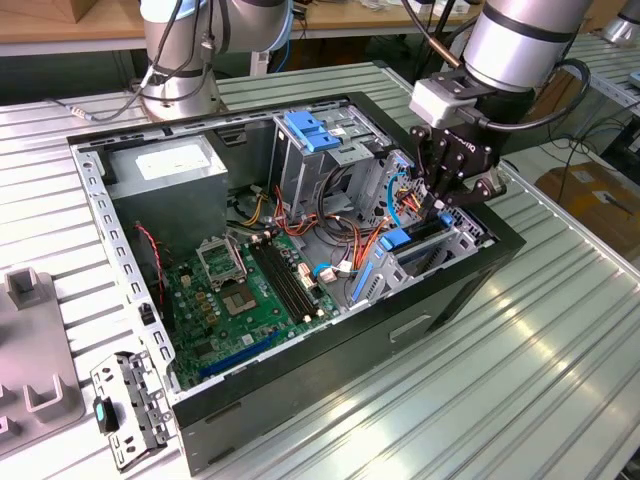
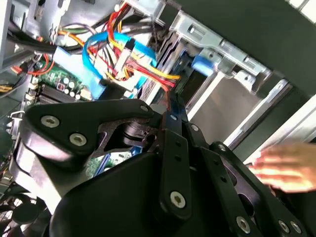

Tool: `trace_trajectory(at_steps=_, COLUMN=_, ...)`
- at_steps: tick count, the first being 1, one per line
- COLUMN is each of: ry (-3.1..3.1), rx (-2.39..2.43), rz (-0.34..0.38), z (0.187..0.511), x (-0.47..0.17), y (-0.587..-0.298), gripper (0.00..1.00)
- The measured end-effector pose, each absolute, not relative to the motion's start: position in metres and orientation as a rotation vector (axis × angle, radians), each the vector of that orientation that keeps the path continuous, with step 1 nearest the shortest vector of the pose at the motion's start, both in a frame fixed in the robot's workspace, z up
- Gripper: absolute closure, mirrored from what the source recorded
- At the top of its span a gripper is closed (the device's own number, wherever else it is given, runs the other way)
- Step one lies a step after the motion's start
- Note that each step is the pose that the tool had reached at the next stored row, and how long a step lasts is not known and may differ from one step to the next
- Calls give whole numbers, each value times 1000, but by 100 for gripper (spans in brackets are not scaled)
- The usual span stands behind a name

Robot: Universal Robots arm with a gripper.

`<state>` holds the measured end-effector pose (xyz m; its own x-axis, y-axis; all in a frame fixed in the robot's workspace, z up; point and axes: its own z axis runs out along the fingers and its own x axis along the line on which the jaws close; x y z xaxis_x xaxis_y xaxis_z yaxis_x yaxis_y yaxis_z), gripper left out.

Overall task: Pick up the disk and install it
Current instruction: 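Insert the second disk wire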

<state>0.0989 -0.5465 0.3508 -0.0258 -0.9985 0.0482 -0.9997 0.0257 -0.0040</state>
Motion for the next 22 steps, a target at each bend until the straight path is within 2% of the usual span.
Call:
trace_trajectory(at_steps=8, ry=-2227, rx=2170, rz=57, z=352, x=87, y=-546, gripper=89)
trace_trajectory(at_steps=13, ry=-2226, rx=2169, rz=58, z=380, x=88, y=-545, gripper=89)
trace_trajectory(at_steps=22, ry=-2200, rx=2146, rz=78, z=388, x=94, y=-523, gripper=89)
